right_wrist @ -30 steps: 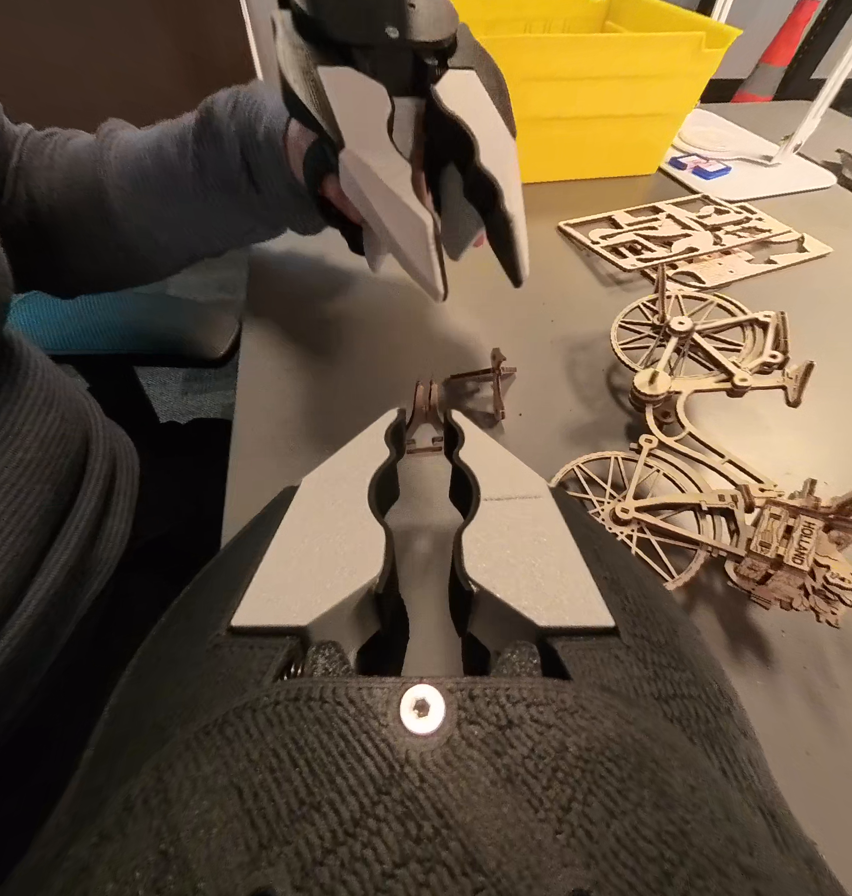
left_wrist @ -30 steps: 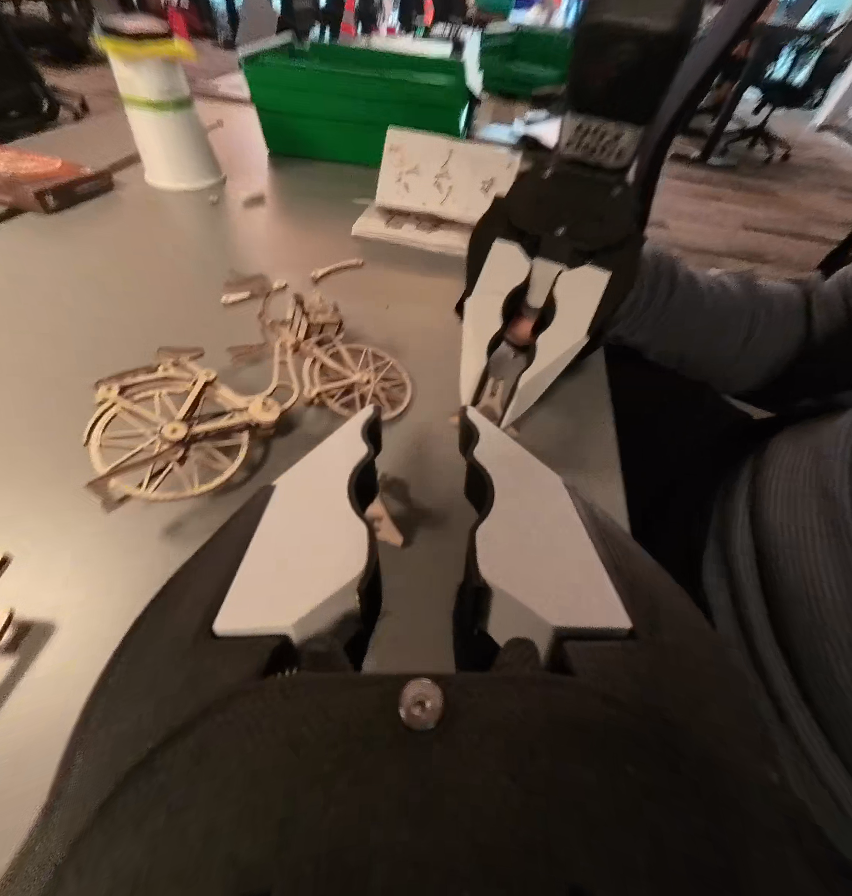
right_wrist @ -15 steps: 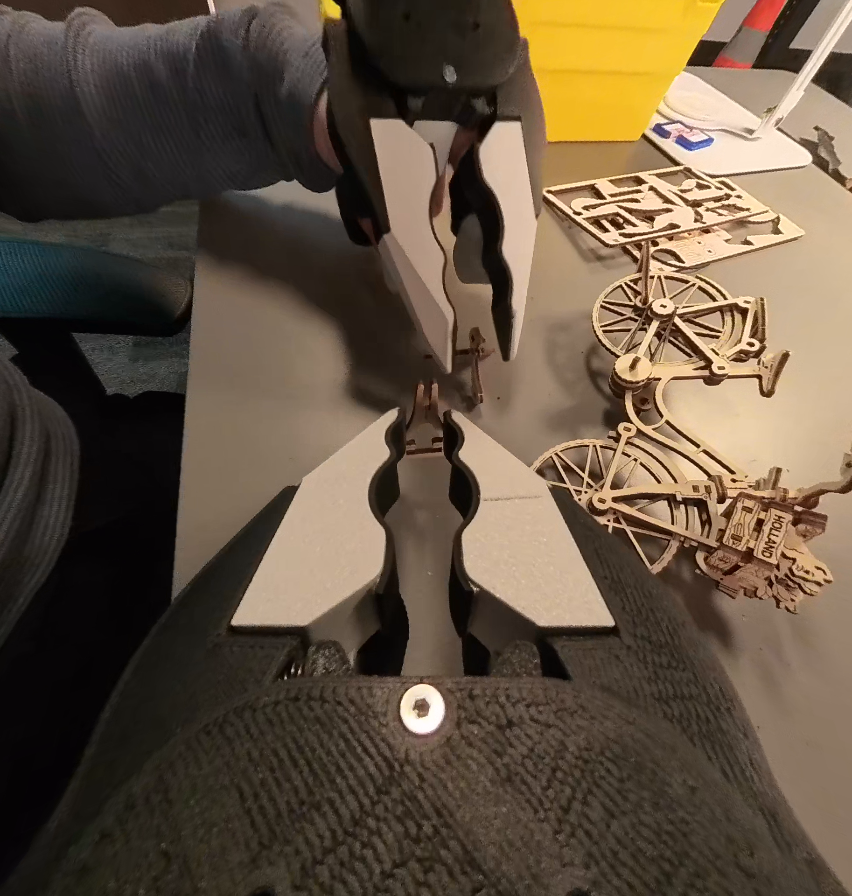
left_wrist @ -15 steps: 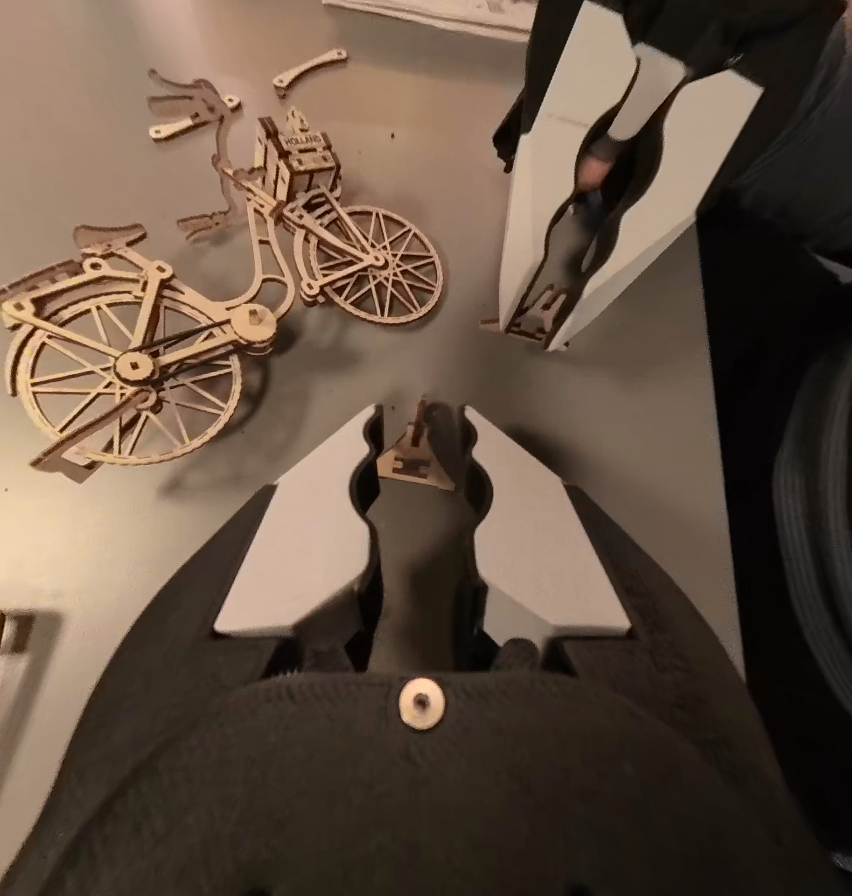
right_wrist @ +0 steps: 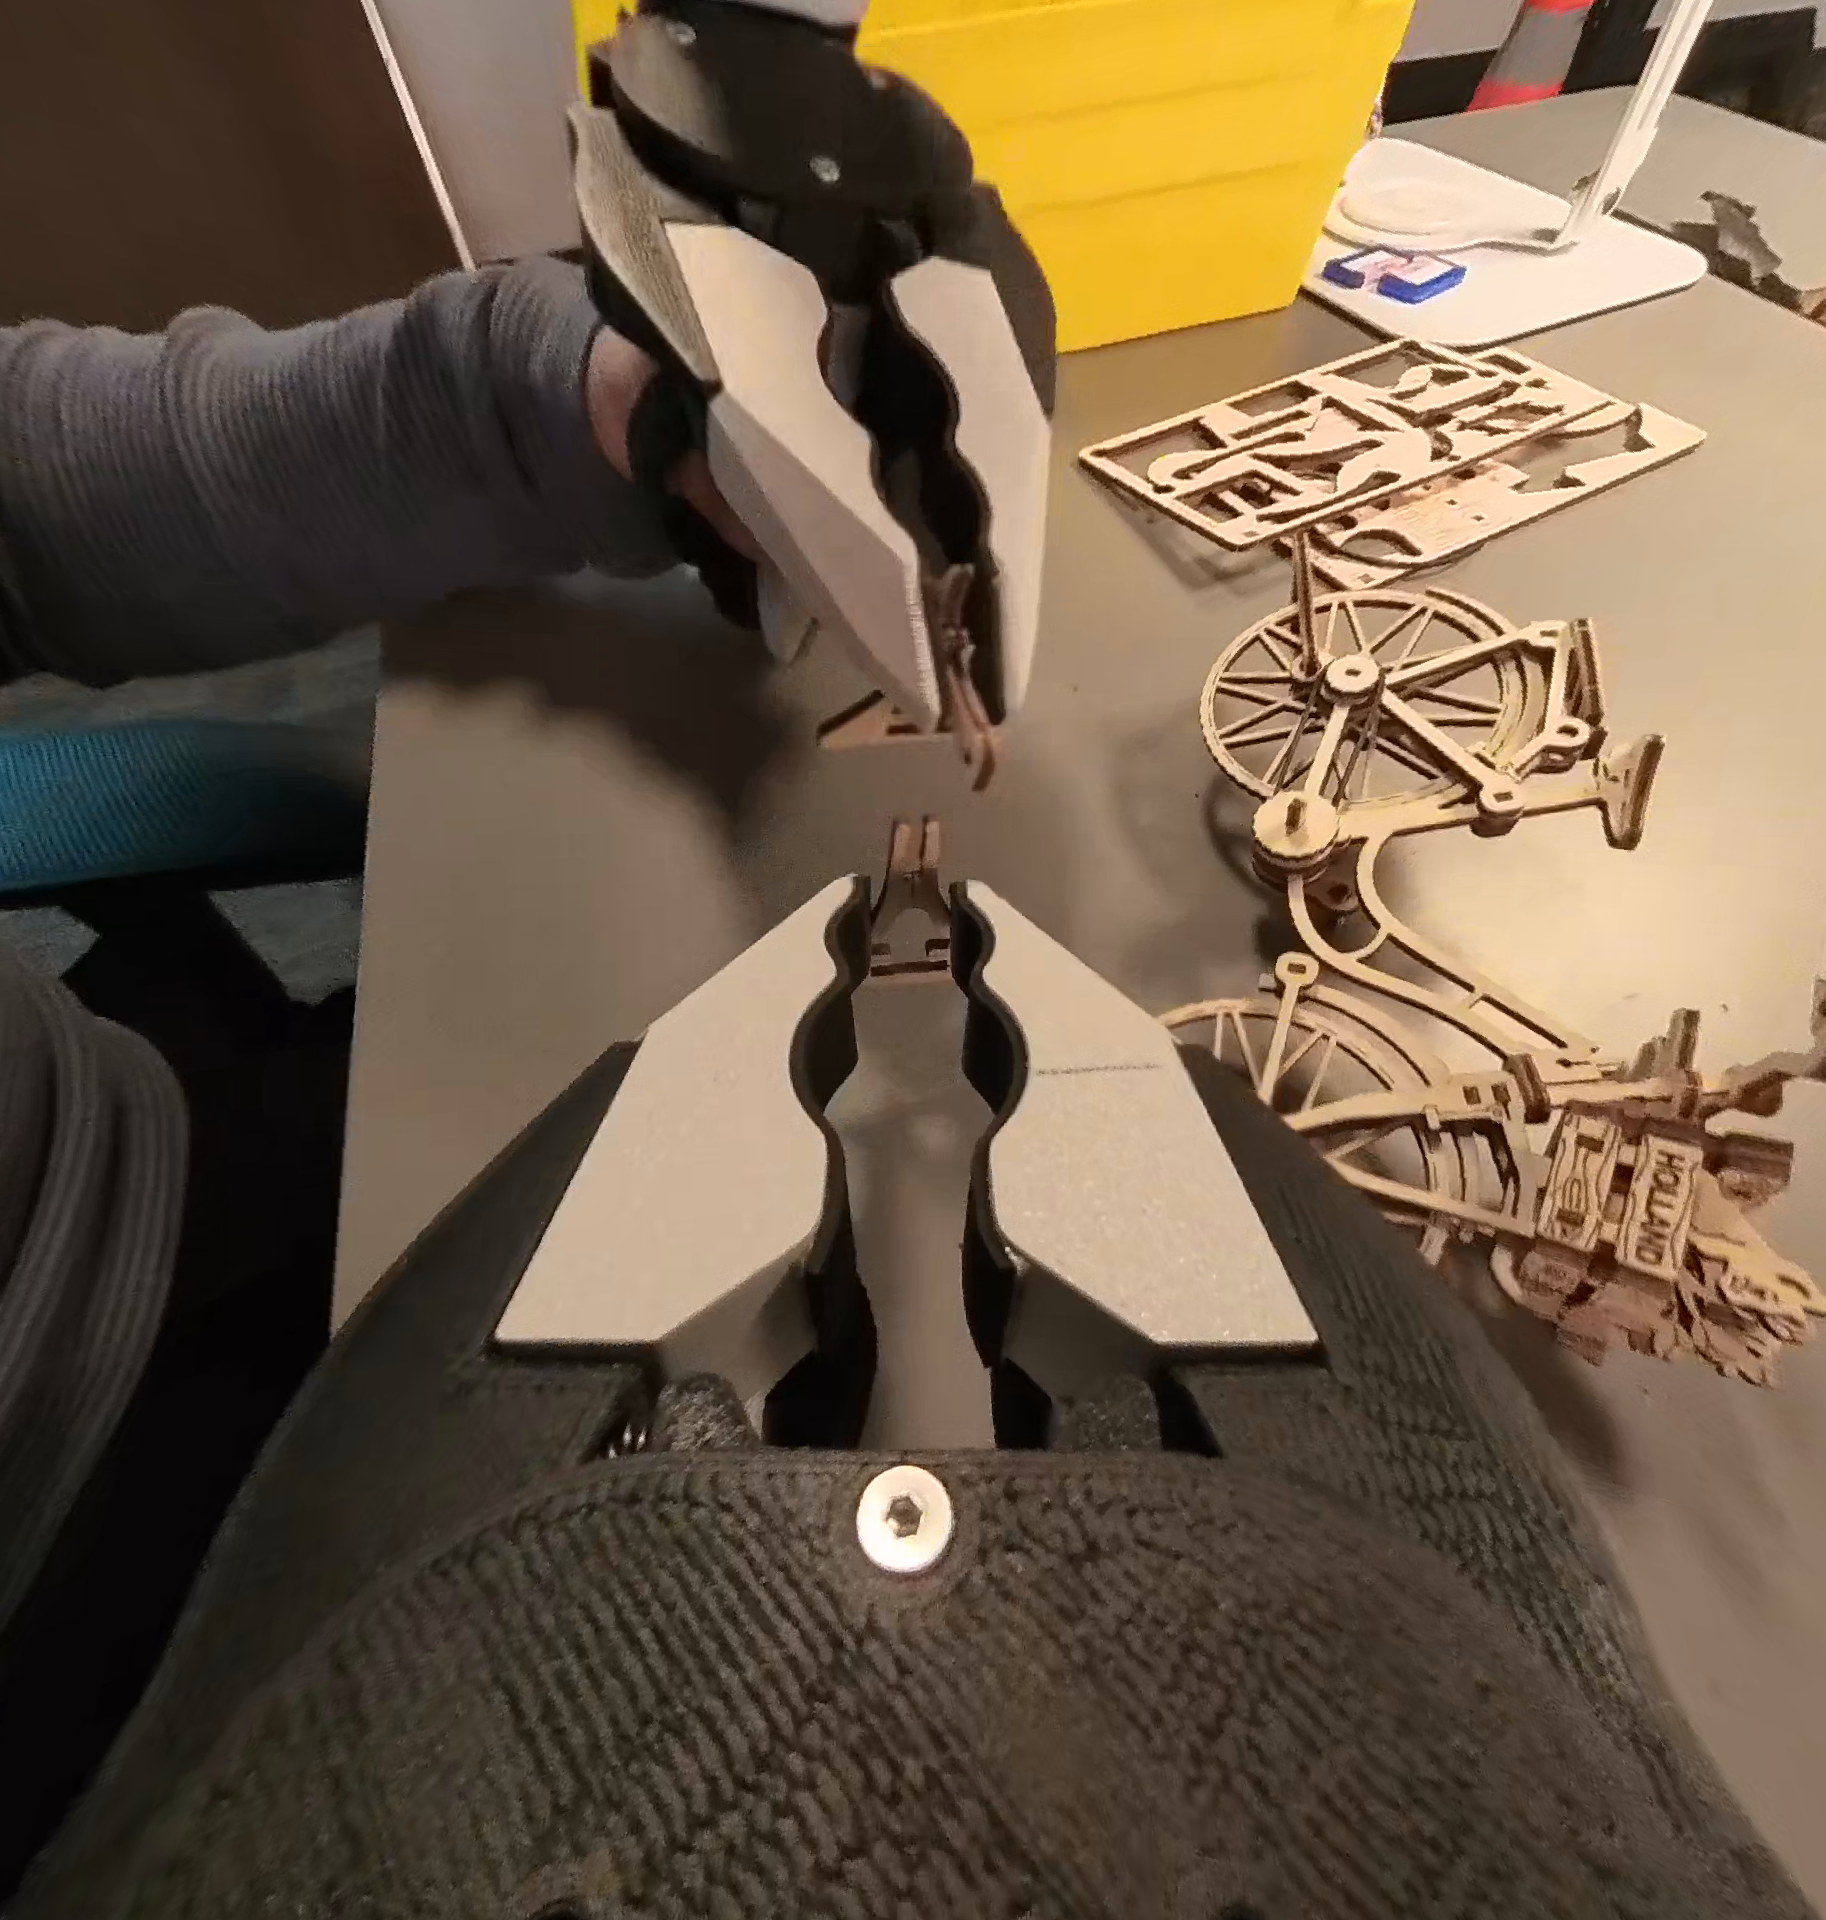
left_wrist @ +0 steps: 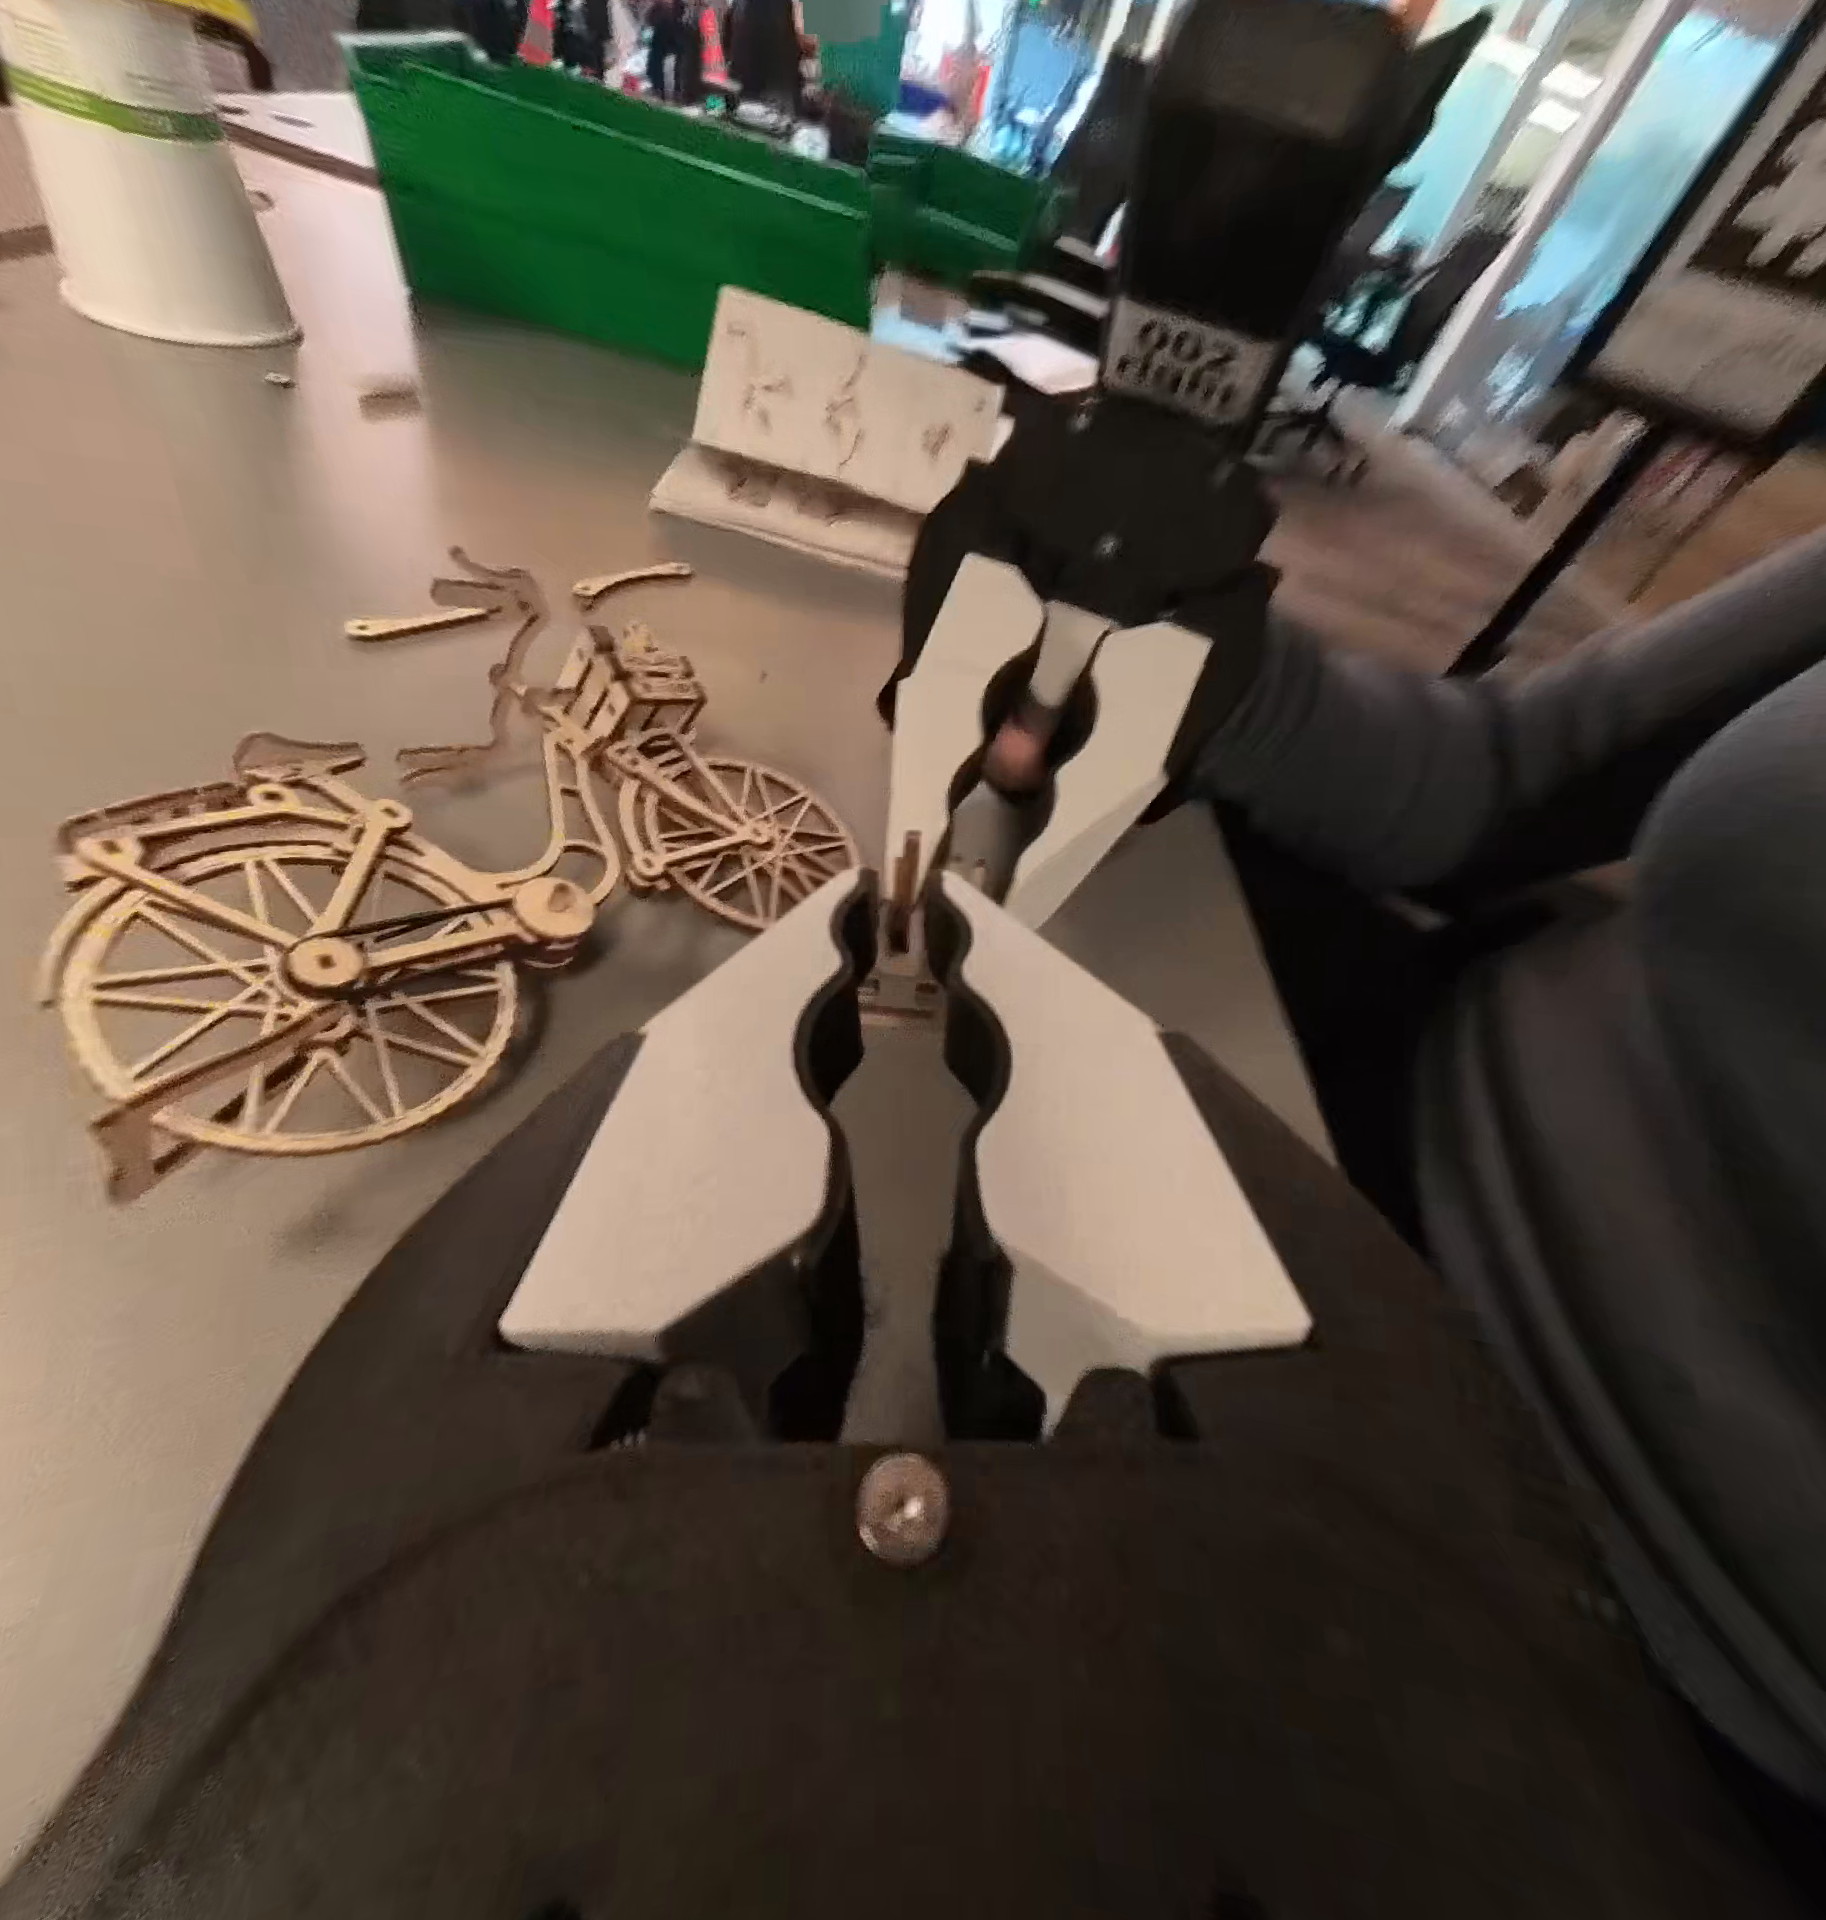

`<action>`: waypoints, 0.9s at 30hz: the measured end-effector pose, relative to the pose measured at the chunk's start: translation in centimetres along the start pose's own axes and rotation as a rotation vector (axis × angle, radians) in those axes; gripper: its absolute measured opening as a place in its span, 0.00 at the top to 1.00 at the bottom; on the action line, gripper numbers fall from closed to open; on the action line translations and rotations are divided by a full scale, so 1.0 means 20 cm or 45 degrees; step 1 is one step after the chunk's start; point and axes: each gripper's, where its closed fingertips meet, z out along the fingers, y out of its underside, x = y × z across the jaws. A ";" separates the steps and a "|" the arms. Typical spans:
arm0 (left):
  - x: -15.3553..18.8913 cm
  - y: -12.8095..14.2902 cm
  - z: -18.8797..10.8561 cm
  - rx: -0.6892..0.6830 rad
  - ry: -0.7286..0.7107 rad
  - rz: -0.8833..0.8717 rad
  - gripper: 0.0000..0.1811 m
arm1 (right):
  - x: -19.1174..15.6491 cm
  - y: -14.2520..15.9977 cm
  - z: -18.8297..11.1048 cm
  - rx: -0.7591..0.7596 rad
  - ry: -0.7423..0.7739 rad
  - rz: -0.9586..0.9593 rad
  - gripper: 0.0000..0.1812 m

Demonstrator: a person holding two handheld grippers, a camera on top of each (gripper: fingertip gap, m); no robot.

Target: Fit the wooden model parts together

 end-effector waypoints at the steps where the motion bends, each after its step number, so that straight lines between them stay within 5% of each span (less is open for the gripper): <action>1: 0.02 -0.01 -0.01 0.030 0.045 -0.029 0.96 | 0.00 -0.01 0.01 0.011 -0.006 0.007 0.93; 11: 0.02 -0.08 -0.03 0.204 0.109 -0.114 0.96 | 0.02 -0.10 0.01 0.146 -0.006 0.032 0.93; 27: 0.05 -0.05 0.01 0.130 0.101 -0.016 0.96 | 0.01 -0.12 0.00 0.190 -0.045 0.034 0.93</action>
